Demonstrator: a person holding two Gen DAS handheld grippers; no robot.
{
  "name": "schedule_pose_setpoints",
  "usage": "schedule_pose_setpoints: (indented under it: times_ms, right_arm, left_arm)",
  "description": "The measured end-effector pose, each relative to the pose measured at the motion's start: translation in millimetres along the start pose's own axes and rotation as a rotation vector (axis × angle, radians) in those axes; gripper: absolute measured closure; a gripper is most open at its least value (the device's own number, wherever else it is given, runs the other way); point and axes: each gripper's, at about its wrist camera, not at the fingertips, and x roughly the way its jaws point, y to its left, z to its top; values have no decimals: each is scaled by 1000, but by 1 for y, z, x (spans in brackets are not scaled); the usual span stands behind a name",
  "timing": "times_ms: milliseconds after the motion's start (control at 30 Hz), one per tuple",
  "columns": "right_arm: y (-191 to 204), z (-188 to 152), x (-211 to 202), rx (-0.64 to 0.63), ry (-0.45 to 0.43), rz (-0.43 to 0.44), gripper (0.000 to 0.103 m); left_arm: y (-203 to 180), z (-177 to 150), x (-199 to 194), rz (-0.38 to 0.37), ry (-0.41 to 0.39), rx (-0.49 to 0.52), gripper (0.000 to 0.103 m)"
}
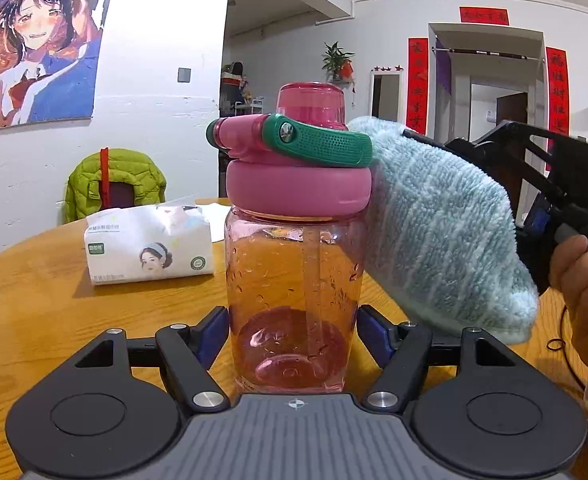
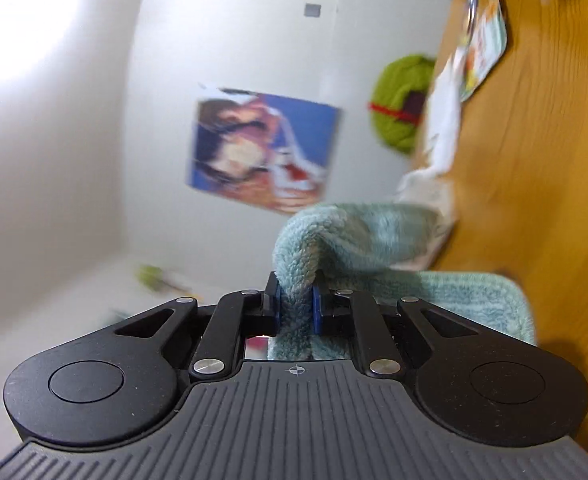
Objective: Clean container
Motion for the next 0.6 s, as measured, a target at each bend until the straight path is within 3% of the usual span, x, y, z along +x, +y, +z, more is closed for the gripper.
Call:
schedule_pose_setpoints:
  times_ms: [33, 67, 133, 200, 267, 300, 367, 500, 567, 600]
  right_arm:
    - [-7, 1, 2, 54, 26, 34, 88]
    - [-12, -1, 8, 71, 50, 8, 88]
    - [-11, -6, 14, 19, 66, -107, 88]
    - [-7, -11, 21, -84, 94, -304, 87]
    - [-8, -21, 37, -203, 146, -566, 87]
    - [-6, -25, 40, -248, 144, -594, 86]
    - [6, -26, 37, -295, 119, -555, 86]
    - [22, -13, 4, -175, -14, -182, 88]
    - [19, -10, 4, -136, 3, -157, 87]
    - [14, -12, 9, -128, 12, -226, 87]
  left_arm:
    - [-1, 0, 0, 4, -1, 1, 35]
    - [-1, 0, 0, 10, -1, 0, 35]
    - [-1, -1, 0, 24, 1, -1, 35]
    - [-2, -1, 0, 29, 3, 13, 36]
    - [-4, -1, 0, 41, 3, 21, 36]
    - [-4, -1, 0, 39, 3, 19, 36]
    - [-3, -1, 0, 38, 4, 22, 36]
    - [-6, 5, 8, 24, 21, 39, 36]
    - [-7, 10, 15, 21, 37, 49, 36]
    - [-8, 13, 20, 20, 45, 53, 36]
